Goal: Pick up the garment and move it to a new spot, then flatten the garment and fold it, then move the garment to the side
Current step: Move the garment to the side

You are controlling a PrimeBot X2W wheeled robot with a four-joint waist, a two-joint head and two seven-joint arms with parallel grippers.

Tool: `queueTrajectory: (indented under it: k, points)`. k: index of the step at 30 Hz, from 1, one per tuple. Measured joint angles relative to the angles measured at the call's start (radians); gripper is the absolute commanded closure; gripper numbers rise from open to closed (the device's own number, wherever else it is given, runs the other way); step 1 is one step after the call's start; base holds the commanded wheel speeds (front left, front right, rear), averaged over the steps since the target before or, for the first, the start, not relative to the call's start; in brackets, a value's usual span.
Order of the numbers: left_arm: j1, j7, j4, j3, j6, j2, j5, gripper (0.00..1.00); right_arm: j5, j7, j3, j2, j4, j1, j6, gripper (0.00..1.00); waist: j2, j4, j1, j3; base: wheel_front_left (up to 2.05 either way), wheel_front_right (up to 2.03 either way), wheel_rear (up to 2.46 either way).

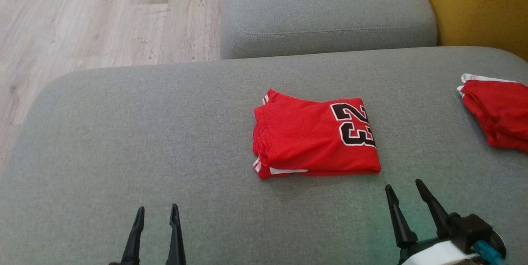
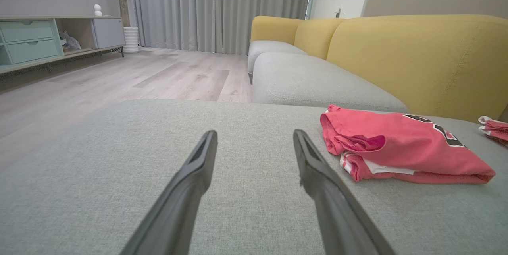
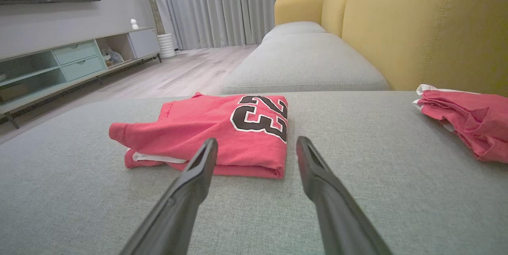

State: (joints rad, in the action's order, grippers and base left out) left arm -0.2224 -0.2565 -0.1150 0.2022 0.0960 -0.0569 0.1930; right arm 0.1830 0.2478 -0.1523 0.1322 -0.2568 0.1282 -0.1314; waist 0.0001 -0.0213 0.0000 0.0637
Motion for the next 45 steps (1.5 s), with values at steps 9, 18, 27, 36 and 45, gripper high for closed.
queueTrajectory:
  k: [9, 18, 27, 36, 45]
  points:
    - [0.0, 0.0, 0.029, 0.005, -0.055, 0.0, 0.063, 0.0, 0.008, 0.0, 0.0, -0.001, -0.073, -0.037, 0.0, 0.0, 0.0, -0.003, 0.0, -0.036, 0.0, 0.0, 0.0]
    - [0.018, 0.0, 0.028, 0.028, -0.067, 0.0, 0.068, 0.0, 0.081, -0.028, 0.044, 0.008, -0.384, -0.297, 0.0, 0.0, 0.0, -0.017, 0.0001, -0.101, 0.0, 0.0, 0.0]
    - [0.077, 0.0, 0.052, 0.072, -0.076, 0.001, 0.052, 0.0, 0.189, -0.129, -0.016, 0.065, -0.595, -0.577, 0.0, 0.0, 0.0, -0.066, 0.0003, -0.179, 0.0, 0.0, 0.0]
    - [0.112, 0.0, 0.05, 0.094, -0.064, 0.001, 0.044, 0.0, 0.317, -0.201, -0.164, 0.081, -0.711, -0.666, 0.0, 1.0, 0.0, -0.095, 0.0002, -0.225, 0.0, 0.0, 0.0]
    - [0.122, 0.0, 0.054, 0.086, -0.056, 0.001, 0.034, 0.0, 0.376, -0.16, -0.272, 0.155, -0.696, -0.722, 0.0, 1.0, 0.0, -0.001, 0.0001, -0.243, 0.0, 0.0, 0.0]
